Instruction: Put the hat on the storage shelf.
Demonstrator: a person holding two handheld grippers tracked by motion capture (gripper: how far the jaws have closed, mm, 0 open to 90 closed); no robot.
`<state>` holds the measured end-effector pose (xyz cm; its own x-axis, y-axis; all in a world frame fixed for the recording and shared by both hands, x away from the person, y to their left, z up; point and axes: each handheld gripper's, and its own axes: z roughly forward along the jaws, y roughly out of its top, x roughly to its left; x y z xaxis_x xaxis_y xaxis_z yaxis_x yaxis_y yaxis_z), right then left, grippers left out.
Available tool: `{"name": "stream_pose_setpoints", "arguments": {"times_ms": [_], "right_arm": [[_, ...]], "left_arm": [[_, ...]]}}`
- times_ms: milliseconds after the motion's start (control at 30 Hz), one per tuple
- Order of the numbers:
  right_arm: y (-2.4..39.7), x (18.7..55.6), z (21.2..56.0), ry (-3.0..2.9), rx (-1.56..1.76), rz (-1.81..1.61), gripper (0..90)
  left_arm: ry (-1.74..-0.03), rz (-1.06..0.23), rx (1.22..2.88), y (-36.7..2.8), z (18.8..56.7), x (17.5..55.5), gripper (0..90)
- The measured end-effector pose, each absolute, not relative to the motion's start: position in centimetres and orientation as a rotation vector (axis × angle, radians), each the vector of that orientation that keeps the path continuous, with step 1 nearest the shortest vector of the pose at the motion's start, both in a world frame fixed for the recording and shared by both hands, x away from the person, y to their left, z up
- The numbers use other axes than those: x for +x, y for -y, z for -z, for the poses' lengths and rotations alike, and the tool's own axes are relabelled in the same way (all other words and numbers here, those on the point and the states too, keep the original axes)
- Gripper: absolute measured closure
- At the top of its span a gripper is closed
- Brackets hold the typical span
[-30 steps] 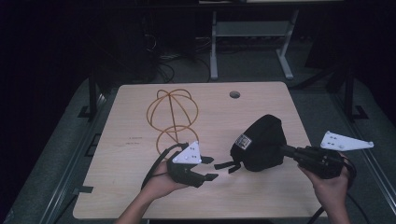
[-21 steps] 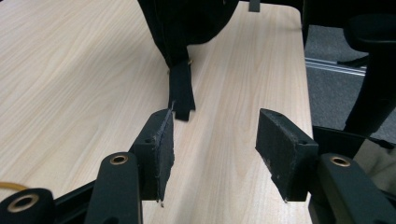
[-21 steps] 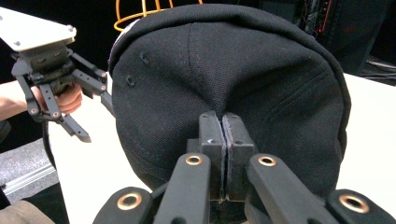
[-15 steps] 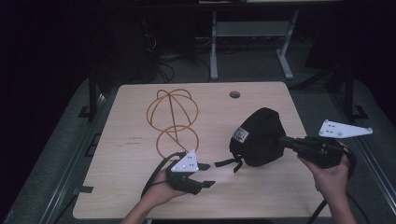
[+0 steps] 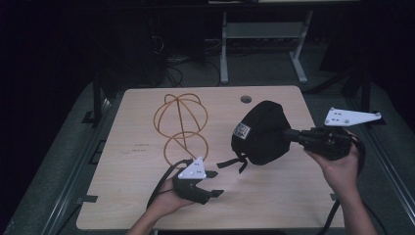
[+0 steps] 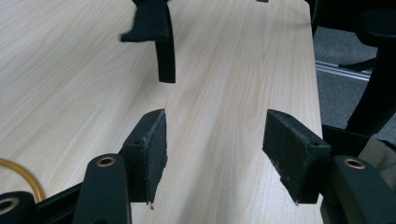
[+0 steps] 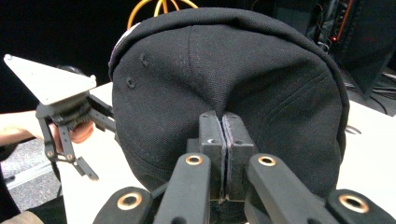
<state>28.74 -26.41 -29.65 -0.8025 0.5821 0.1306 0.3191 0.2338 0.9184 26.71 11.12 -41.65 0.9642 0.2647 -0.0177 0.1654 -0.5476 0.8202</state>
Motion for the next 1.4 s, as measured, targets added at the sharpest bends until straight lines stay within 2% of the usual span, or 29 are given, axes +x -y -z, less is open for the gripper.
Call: {"name": "stream_pose_setpoints", "arguments": {"times_ms": [367,1400], "right_arm": [[24.6,29.9,27.3,-2.286,0.801,-1.585,88.6],[19.3,32.8,21.8,-2.334,0.655,-1.609,88.6]], "left_arm": [[-0.314,-0.136,2.207,-11.2,42.6,26.6,32.0],[-0.332,-0.134,2.205,-11.8,43.0,26.7,27.4]]}}
